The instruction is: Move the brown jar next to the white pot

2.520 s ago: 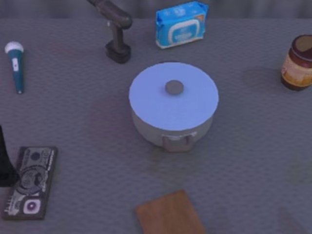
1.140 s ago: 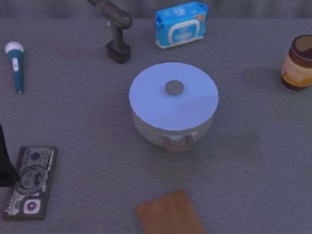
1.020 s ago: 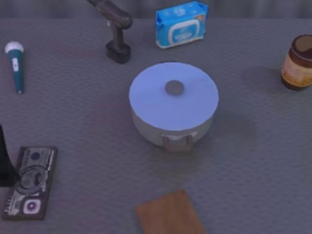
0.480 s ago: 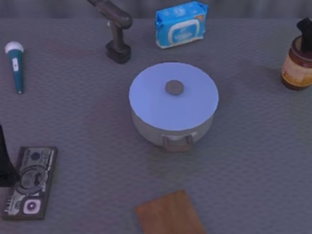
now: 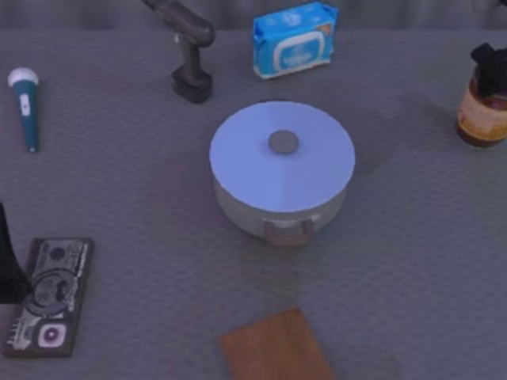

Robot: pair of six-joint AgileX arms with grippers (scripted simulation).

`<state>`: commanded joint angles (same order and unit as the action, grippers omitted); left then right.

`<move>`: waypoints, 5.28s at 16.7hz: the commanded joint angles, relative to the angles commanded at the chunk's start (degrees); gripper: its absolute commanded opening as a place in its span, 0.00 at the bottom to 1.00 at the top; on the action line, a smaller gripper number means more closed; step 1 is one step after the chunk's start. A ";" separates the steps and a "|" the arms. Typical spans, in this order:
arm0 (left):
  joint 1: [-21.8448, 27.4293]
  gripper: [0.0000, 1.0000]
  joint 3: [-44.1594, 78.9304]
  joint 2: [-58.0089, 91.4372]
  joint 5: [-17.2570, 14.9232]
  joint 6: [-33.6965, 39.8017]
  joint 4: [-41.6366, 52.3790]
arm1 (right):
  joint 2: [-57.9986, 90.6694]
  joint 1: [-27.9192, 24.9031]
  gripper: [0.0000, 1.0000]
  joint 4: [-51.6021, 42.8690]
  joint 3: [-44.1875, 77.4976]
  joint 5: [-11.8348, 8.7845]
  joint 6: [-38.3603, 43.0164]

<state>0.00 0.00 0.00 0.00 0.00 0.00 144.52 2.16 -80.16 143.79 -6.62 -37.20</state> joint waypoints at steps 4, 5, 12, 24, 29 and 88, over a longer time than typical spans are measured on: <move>0.00 1.00 0.00 0.00 0.00 0.00 0.00 | 0.01 -0.03 1.00 1.10 -1.14 0.00 0.02; 0.00 1.00 0.00 0.00 0.00 0.00 0.00 | 0.03 -0.15 1.00 2.46 -2.52 0.02 0.13; 0.00 1.00 0.00 0.00 0.00 0.00 0.00 | 0.57 -0.74 1.00 10.81 -10.14 0.13 0.74; 0.00 1.00 0.00 0.00 0.00 0.00 0.00 | 0.57 -0.74 0.25 10.81 -10.14 0.13 0.74; 0.00 1.00 0.00 0.00 0.00 0.00 0.00 | 0.57 -0.74 0.00 10.81 -10.14 0.13 0.74; 0.00 1.00 0.00 0.00 0.00 0.00 0.00 | -25.58 -19.35 0.00 30.61 -54.37 10.29 54.65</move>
<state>0.00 0.00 0.00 0.00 0.00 0.00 118.94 -17.19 -49.55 89.42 3.67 17.45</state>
